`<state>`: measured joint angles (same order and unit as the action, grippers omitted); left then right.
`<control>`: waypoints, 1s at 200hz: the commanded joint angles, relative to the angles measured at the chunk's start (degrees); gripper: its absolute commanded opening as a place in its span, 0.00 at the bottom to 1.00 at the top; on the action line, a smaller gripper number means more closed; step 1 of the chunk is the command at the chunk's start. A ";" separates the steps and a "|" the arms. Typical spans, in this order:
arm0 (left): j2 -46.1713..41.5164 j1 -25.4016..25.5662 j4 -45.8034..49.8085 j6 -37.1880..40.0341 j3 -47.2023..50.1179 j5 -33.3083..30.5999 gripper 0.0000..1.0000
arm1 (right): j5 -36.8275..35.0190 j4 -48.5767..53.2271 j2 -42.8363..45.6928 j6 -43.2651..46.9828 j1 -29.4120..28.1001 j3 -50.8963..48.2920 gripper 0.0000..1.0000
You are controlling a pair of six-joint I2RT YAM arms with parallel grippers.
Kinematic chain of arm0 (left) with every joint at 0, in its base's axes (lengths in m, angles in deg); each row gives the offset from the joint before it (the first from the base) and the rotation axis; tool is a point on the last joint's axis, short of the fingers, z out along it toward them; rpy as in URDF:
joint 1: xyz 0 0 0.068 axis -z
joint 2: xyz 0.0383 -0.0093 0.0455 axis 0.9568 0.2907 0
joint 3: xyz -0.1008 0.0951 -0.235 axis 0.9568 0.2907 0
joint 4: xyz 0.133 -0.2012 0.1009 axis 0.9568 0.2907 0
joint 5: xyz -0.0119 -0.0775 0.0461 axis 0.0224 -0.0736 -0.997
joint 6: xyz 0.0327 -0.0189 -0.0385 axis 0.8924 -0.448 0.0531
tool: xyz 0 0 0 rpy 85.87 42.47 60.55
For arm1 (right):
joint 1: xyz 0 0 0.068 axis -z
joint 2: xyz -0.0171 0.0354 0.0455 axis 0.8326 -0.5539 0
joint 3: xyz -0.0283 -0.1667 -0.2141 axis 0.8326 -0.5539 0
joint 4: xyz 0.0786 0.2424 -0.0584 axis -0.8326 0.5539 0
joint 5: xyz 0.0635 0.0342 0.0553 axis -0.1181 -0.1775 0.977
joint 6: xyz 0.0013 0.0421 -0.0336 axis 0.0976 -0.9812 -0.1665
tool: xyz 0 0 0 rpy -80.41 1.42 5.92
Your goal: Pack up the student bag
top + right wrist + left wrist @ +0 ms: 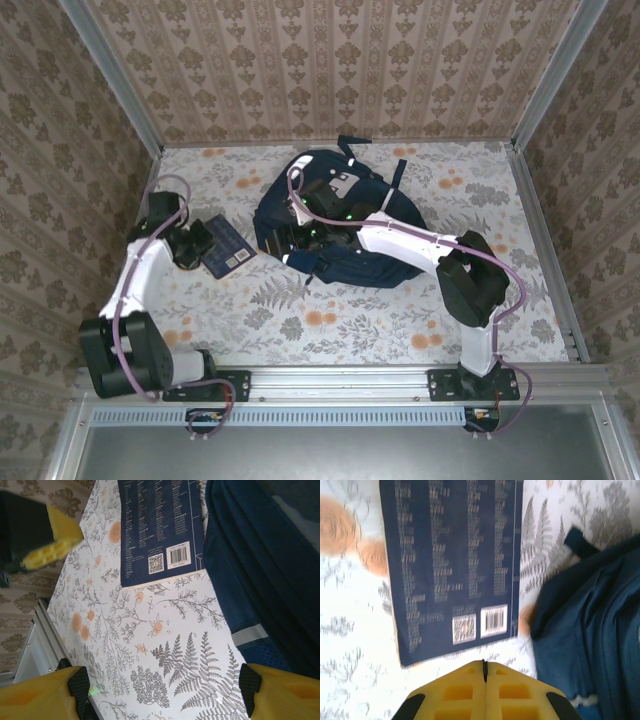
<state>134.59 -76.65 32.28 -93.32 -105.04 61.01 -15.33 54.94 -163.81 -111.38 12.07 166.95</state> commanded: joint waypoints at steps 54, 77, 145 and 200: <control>-3.63 0.70 4.76 -0.21 3.82 -7.44 0.77 | 0.71 5.55 -1.69 3.43 -1.65 1.66 0.81; 1.98 -0.57 1.76 -1.08 3.75 -5.87 0.75 | -0.89 5.65 -0.87 3.33 -1.67 0.69 0.81; 15.23 -1.81 -2.88 -1.23 0.69 -4.67 0.68 | -2.06 4.95 0.56 3.83 -1.16 -2.51 0.81; 22.73 -1.24 -4.05 -1.10 -1.33 -4.28 0.51 | -2.05 4.47 1.05 3.65 0.80 -3.37 0.81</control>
<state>154.32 -78.01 28.74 -94.57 -104.87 56.42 -16.10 58.96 -164.70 -108.78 11.48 164.29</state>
